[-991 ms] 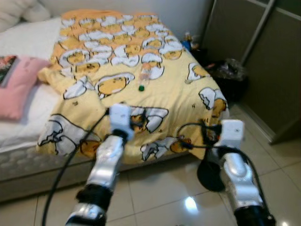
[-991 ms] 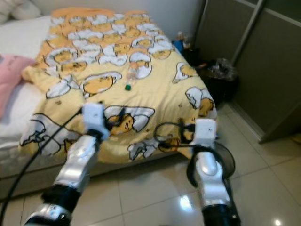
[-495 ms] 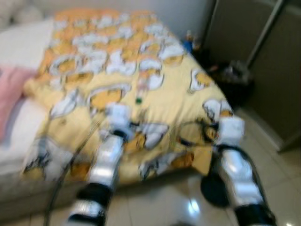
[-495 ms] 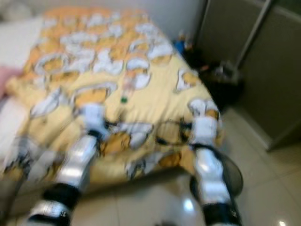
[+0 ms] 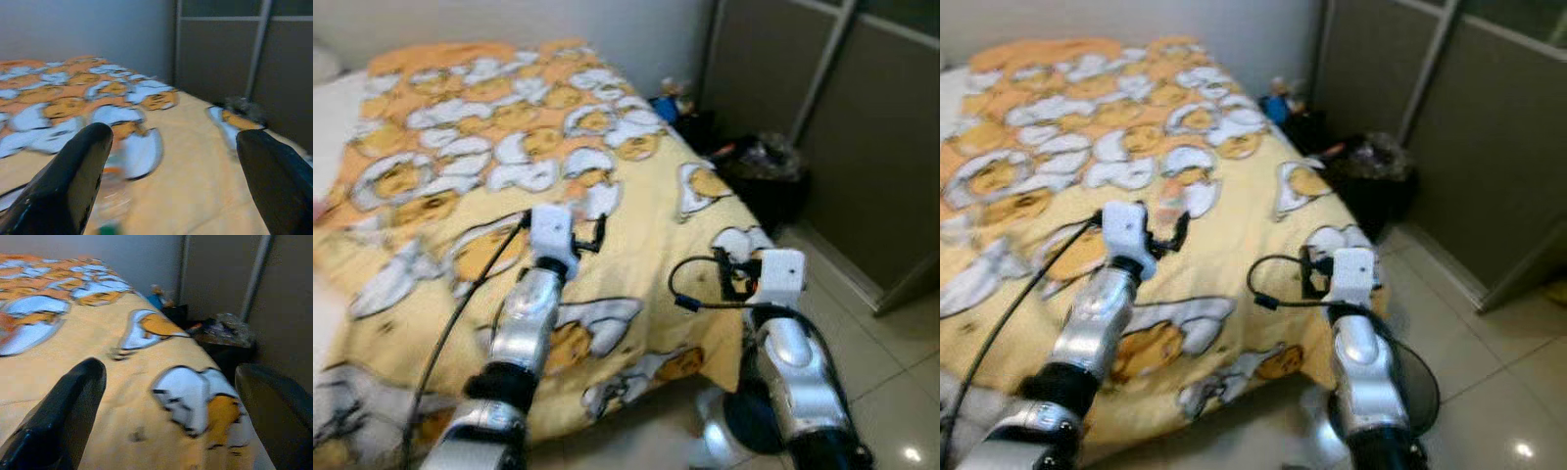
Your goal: Clean up the room
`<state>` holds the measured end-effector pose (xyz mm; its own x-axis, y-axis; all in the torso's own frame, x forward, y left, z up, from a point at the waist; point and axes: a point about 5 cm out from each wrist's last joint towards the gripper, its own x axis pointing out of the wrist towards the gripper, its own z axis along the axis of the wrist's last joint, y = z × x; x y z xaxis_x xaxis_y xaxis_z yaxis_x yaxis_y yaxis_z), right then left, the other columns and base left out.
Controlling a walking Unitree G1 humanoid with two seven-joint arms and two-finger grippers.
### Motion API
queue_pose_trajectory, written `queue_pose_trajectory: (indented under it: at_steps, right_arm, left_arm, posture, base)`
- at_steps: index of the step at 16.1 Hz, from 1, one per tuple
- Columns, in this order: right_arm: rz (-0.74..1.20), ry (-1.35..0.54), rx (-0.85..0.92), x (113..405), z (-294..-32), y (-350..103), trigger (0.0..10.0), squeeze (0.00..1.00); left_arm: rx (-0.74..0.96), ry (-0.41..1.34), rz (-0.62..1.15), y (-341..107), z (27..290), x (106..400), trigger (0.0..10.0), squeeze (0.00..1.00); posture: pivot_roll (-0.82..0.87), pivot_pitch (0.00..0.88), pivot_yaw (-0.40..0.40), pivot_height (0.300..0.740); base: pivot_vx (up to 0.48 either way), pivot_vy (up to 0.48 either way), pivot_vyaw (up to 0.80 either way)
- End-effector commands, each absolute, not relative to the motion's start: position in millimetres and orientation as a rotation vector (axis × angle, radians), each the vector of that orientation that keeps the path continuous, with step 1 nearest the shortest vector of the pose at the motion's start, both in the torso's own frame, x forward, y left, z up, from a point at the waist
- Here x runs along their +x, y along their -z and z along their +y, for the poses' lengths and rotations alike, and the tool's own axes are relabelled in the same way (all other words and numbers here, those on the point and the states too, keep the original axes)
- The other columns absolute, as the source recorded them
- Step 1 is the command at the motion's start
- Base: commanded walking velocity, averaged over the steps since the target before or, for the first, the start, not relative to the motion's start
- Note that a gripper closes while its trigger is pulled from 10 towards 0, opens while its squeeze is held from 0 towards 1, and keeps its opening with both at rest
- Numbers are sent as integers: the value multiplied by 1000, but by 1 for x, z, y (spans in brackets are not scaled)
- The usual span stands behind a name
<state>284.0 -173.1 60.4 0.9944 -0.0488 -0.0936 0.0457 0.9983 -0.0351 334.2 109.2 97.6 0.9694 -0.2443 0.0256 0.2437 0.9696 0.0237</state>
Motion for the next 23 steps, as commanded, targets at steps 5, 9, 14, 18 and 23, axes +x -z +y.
queue_pose_trajectory:
  at_steps: [5, 9, 14, 18, 23]
  right_arm:
    - [105, 28, -29, 271, -174, -60, 10000, 0]
    - [168, -108, -110, 231, -171, -54, 10000, 0]
    - [267, -260, -126, 189, -159, -57, 10000, 0]
    - [323, -279, -101, 158, -159, -70, 10000, 0]
    - [384, -295, -85, 141, -157, -76, 10000, 0]
  left_arm:
    - [78, 174, 21, -95, 108, 348, 10000, 0]
    - [123, 21, 175, -79, 121, 355, 10000, 0]
    - [291, -114, 340, -62, 143, 353, 10000, 0]
    - [341, -170, 384, -58, 151, 351, 10000, 0]
    - [349, -198, 524, -35, 163, 336, 10000, 0]
  posture:
    - [-31, 0, 10, 740]
    - [-122, 0, -33, 740]
    - [-203, 5, -73, 740]
    - [-255, 112, -97, 740]
    - [-258, 190, -108, 740]
  base:
    - [480, 0, 0]
    - [480, 0, 0]
    - [0, 0, 0]
    - [0, 0, 0]
    - [0, 0, 0]
